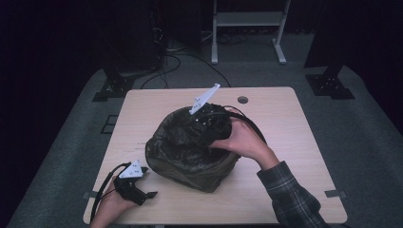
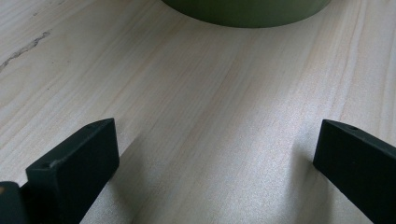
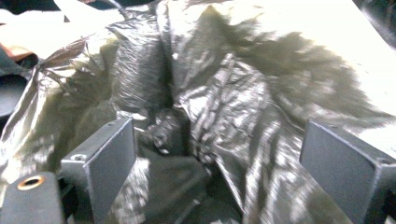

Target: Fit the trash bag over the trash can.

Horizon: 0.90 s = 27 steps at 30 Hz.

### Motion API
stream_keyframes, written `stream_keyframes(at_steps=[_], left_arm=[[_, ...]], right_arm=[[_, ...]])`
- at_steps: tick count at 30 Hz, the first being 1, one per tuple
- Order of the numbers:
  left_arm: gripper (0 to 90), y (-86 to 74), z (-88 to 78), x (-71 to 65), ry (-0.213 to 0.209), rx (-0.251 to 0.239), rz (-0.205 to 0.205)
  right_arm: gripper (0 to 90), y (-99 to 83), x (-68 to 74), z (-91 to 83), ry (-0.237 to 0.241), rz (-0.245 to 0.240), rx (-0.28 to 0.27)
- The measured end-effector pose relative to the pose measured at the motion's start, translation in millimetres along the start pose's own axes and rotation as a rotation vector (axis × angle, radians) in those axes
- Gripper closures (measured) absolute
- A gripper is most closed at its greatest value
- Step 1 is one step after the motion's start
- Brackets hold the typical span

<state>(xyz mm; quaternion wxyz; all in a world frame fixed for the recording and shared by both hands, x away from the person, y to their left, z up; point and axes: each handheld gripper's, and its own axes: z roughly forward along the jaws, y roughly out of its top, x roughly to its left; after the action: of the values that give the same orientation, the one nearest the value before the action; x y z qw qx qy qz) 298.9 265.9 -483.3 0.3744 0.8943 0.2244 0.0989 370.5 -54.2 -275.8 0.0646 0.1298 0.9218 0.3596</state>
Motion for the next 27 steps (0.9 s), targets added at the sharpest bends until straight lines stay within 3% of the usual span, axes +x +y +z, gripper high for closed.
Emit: stream_keyframes(at_steps=[7,15,24,27], left_arm=[[0.0,0.0,0.0,0.0,0.0,0.0,0.0],[0.0,0.0,0.0,0.0,0.0,0.0,0.0],[0.0,0.0,0.0,-0.1,0.0,0.0,0.0],[0.0,0.1,-0.2,0.0,0.0,0.002,0.001]], right_arm=[[9.1,-25.6,-8.0,-32.7,-0.046,0.034,-0.084],[9.1,-69.3,-10.3,-69.7,-0.11,0.092,-0.171],[9.1,-133.9,-12.3,-92.9,-0.191,0.176,-0.261],[9.1,-153.9,-12.0,-95.4,-0.216,0.199,-0.268]])
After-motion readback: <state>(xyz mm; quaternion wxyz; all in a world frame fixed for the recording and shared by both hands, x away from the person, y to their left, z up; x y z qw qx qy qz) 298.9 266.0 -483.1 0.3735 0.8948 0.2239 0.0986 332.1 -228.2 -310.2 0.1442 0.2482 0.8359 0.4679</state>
